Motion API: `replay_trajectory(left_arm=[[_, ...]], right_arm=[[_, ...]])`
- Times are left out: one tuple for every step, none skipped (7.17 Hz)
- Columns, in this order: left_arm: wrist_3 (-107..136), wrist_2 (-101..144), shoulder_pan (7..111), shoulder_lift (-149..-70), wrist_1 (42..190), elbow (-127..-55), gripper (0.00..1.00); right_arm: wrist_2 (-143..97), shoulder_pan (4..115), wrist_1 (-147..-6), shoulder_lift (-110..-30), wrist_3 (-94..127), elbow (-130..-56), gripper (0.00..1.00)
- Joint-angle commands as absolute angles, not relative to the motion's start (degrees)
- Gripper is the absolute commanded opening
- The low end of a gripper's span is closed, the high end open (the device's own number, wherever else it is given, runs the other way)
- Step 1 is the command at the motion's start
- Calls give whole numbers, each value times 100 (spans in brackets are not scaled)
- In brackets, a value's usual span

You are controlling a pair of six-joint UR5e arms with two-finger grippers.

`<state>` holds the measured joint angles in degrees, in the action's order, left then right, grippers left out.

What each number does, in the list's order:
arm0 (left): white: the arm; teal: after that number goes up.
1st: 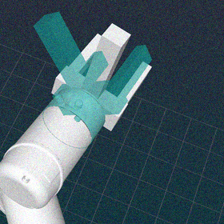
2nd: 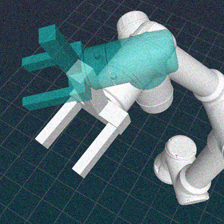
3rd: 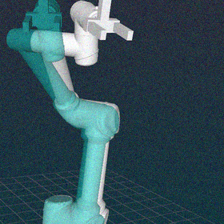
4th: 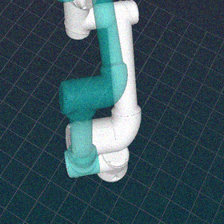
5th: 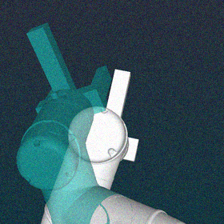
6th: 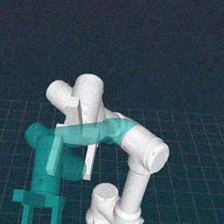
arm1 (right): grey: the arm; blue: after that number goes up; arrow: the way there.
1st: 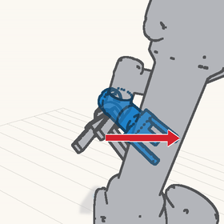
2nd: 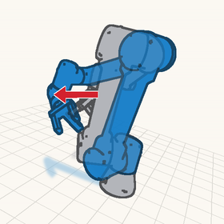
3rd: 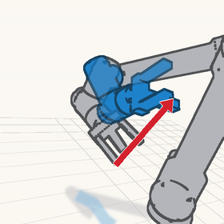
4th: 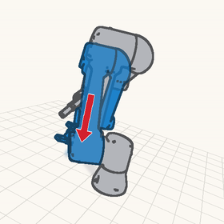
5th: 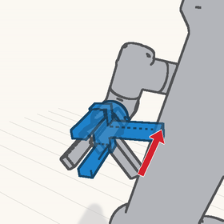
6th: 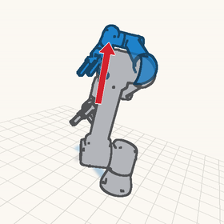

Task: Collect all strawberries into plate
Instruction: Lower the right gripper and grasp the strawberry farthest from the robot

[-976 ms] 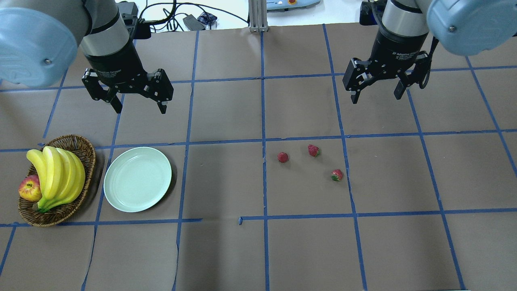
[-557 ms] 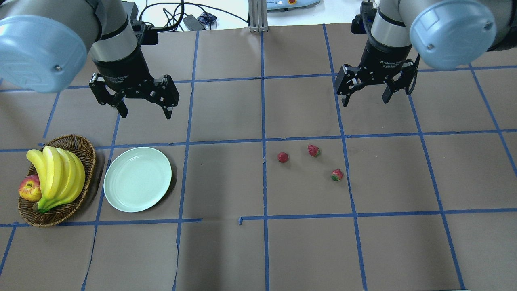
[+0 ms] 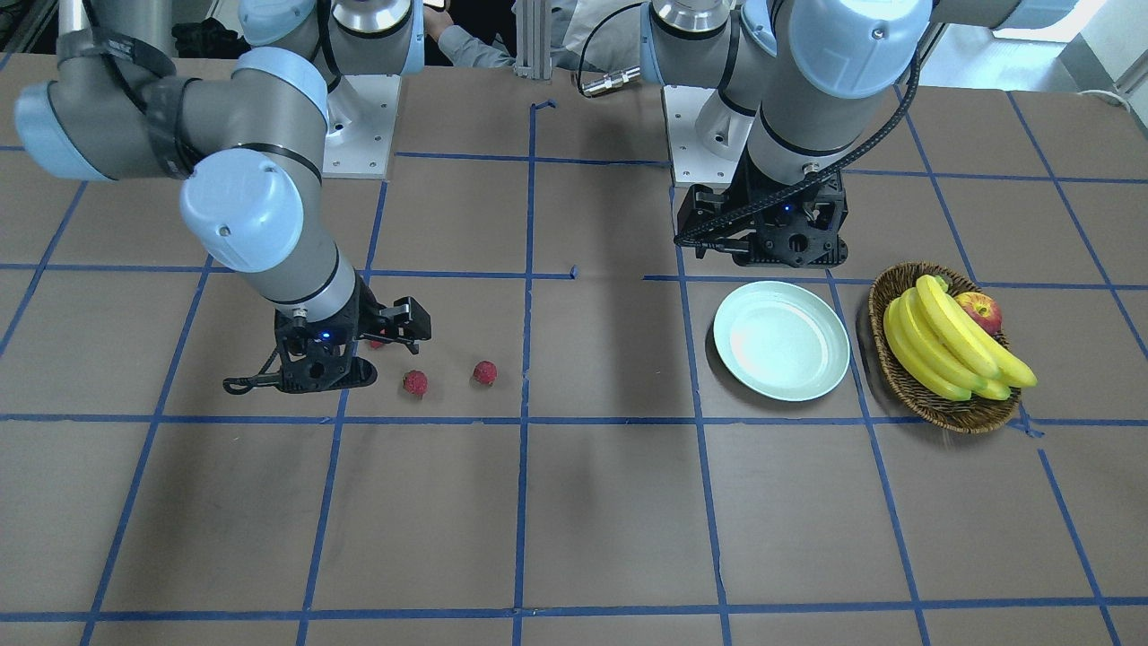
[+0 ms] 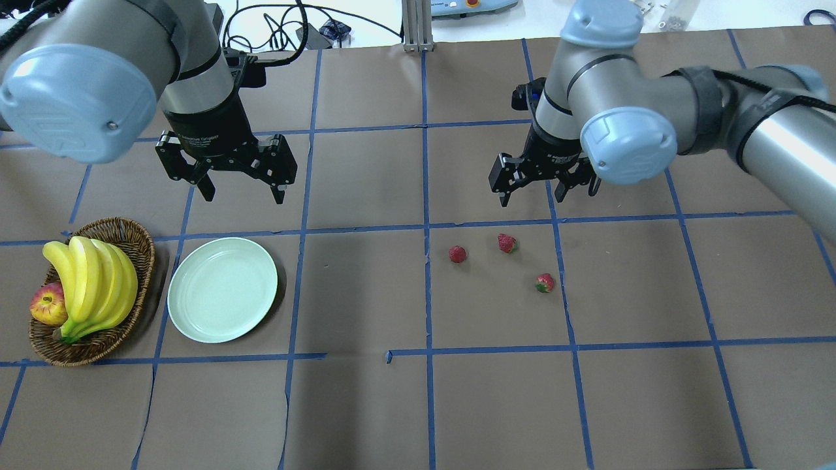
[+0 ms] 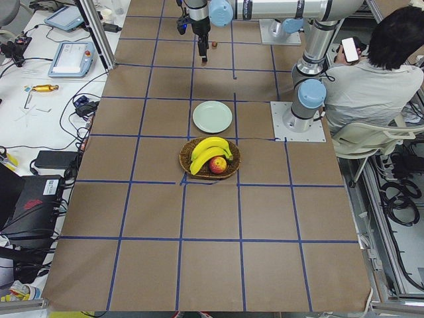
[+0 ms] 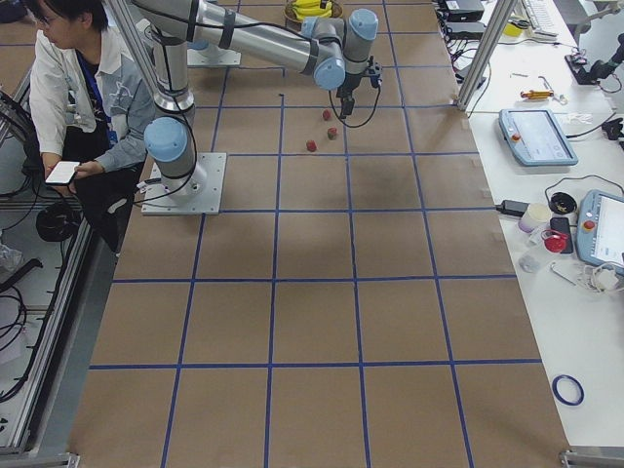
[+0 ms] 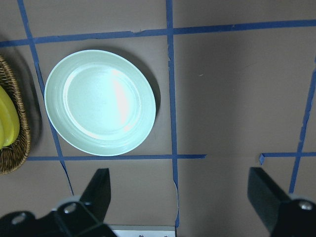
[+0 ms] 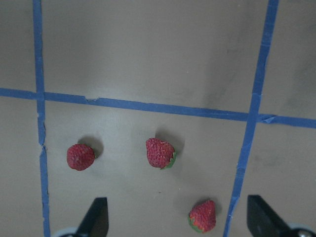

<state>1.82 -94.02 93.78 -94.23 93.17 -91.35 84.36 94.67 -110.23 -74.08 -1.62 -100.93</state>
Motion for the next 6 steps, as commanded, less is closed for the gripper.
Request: replay_trajectory(left_arm=[[141,-9404,9360,-9431,9316,-9141,100],[141,-9404,9360,-9439,9316,-9141,100],[132,-9404,9360,-9439,9316,-9141,100],[132,-9404,9360,-9448,9316,-9149,100],[132,-9404,9360,-9448,9316,-9149,100],[132,-9404,9360,-9448,9316,-9184,100]], right_arm=[[8429,9518,-11618,-7094,-237,-10520,100],[8420,9519,-11628,-7032,-281,-10581,100],[8420,9527,-11663,-6970,-290,-10652,100],[8420,9519,-11741,-6918,-368,-10652,100],[8385,9527,-11803,-6830,-465,-10652,100],[8376,9527,-11847,-6751,-475,-10652,100]])
